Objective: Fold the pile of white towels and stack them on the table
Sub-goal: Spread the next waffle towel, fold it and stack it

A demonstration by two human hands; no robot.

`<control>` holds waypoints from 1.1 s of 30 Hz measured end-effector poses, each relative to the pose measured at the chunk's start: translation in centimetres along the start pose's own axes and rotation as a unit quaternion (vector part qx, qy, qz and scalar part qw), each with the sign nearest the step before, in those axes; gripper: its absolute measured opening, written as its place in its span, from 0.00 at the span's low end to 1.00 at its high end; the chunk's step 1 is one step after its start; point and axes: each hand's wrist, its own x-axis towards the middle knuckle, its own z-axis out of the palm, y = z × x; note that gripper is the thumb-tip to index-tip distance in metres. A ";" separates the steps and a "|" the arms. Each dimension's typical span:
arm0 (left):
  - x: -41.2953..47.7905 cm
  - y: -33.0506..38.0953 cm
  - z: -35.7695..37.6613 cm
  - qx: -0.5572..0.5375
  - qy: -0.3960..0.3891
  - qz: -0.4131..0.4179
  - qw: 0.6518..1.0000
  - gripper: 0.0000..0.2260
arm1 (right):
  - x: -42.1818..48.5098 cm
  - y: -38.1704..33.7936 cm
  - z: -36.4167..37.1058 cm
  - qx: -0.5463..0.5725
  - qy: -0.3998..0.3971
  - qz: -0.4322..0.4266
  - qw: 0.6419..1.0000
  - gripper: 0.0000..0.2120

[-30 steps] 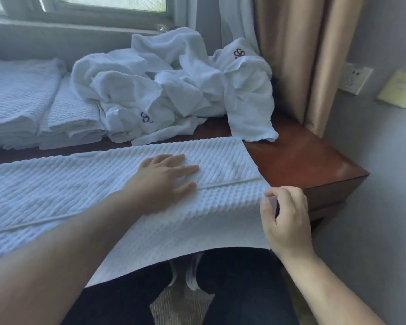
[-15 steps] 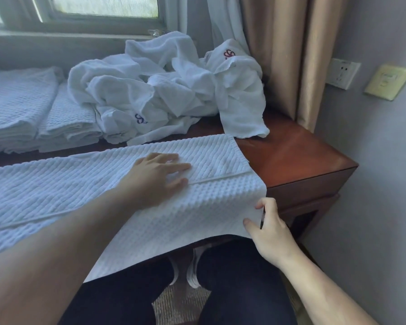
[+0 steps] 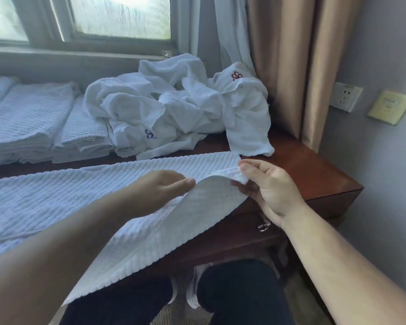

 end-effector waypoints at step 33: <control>9.4 -5.8 -4.0 0.316 0.034 -0.045 0.947 0.09 | 11.4 1.6 2.0 -0.659 0.143 -0.038 0.737 0.09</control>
